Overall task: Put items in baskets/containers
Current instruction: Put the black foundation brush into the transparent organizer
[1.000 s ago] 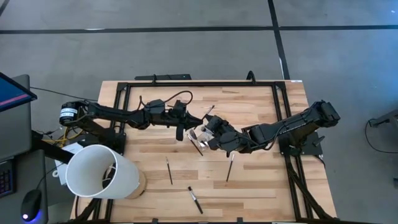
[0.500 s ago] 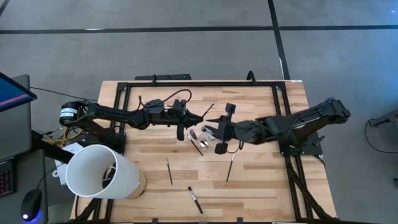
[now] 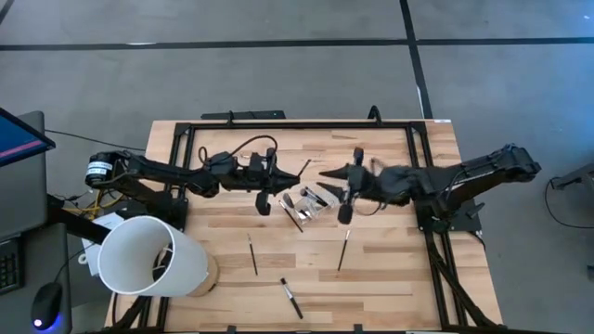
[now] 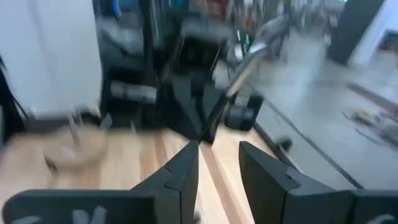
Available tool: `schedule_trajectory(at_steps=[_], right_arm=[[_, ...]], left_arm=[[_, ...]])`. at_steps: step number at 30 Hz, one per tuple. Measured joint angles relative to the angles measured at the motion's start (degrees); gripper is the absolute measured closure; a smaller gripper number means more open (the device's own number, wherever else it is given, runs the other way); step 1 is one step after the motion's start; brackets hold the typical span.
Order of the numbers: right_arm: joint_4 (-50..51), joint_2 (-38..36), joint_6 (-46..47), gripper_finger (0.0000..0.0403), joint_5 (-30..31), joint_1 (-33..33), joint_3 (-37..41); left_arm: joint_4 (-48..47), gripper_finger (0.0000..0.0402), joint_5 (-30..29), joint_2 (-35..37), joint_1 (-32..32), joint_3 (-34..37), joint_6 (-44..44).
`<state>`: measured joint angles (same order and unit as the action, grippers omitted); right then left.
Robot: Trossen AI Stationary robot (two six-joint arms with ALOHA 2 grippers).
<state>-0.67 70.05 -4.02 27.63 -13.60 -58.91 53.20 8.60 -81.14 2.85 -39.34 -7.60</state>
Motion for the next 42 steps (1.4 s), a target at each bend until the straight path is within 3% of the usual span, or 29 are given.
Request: schedule_trajectory(at_steps=[4,12,23,27,31,42], right_arm=[[-16.95,-2.88,0.72,0.0295,-9.72,4.00,6.81],[-24.59,3.46,4.49,0.0292,-24.49,10.77,7.79],[-32.77,6.22,3.57,0.0207,-24.88,12.65,7.76],[-35.88,6.26,3.51,0.0195,-24.85,13.02,7.69],[-37.80,7.32,2.48,0.0209,-24.84,13.06,7.72],[-43.15,11.08,1.96,0.0303,-24.75,13.07,7.47]], left_arm=[[2.13,0.0387,0.56,-0.07,0.02,0.67,0.04],[3.02,0.0387,0.87,-0.31,-0.28,0.68,-0.13],[2.04,0.0383,1.77,-0.31,-0.31,0.70,-0.14],[2.01,0.0382,2.14,-0.31,-0.31,0.70,-0.13],[1.99,0.0383,2.14,-0.31,-0.31,0.70,-0.13],[1.65,0.0385,2.12,-0.33,-0.29,0.70,-0.19]])
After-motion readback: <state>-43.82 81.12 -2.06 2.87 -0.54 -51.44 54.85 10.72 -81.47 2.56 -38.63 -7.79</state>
